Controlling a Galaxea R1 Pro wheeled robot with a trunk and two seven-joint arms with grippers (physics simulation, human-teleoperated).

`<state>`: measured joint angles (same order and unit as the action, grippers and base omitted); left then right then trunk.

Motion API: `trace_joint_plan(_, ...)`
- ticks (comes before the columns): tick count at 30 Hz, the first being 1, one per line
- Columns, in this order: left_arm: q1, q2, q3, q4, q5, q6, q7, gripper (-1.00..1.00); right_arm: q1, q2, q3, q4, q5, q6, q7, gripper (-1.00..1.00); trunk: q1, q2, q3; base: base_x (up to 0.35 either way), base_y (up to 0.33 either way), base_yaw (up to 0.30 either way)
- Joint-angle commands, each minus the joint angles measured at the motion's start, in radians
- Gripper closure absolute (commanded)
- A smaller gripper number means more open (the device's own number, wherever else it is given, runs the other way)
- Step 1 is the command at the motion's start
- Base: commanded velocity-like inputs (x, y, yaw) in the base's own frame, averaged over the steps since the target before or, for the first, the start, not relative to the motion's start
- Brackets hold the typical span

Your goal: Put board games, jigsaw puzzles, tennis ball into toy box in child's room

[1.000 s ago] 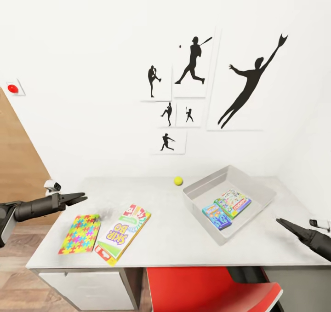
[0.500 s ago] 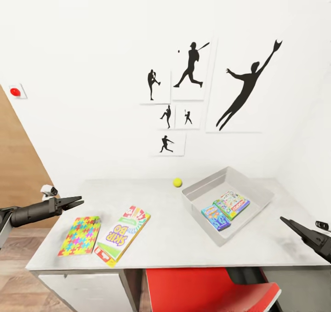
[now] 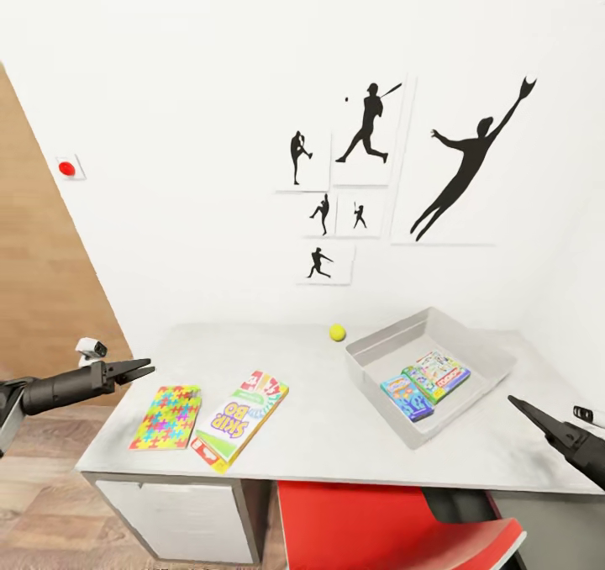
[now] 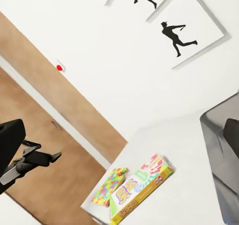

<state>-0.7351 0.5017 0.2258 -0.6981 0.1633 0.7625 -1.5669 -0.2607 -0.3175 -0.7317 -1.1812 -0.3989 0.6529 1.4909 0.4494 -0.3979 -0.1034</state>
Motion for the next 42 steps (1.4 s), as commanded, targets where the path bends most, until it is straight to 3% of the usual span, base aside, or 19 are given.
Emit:
trace_joint_plan(1, -0.001, 0.000, 0.000, 0.000, -0.001, 0.011, -0.004, -1.00, -0.001, 0.000, -0.008, -0.001, -0.002, 0.009, 0.001, -1.00, 0.001, -0.002, -0.001, -0.009, 0.008, 0.208)
trace_joint_plan(4, -0.001, 0.002, 0.000, -0.001, -0.001, 0.011, -0.004, -1.00, -0.001, 0.003, -0.040, 0.002, 0.001, 0.004, -0.004, -1.00, 0.001, -0.002, 0.002, -0.006, 0.054, 0.211)
trace_joint_plan(10, -0.001, 0.004, 0.001, -0.001, -0.001, 0.010, -0.004, -1.00, -0.001, 0.008, -0.065, 0.006, 0.007, 0.001, -0.007, -1.00, 0.001, -0.002, 0.008, -0.002, 0.073, 0.200)
trace_joint_plan(42, -0.001, 0.004, 0.001, -0.012, 0.000, 0.009, -0.004, -1.00, -0.001, 0.008, -0.075, 0.009, 0.003, -0.001, -0.005, -1.00, 0.001, -0.002, 0.010, 0.000, 0.003, 0.013)
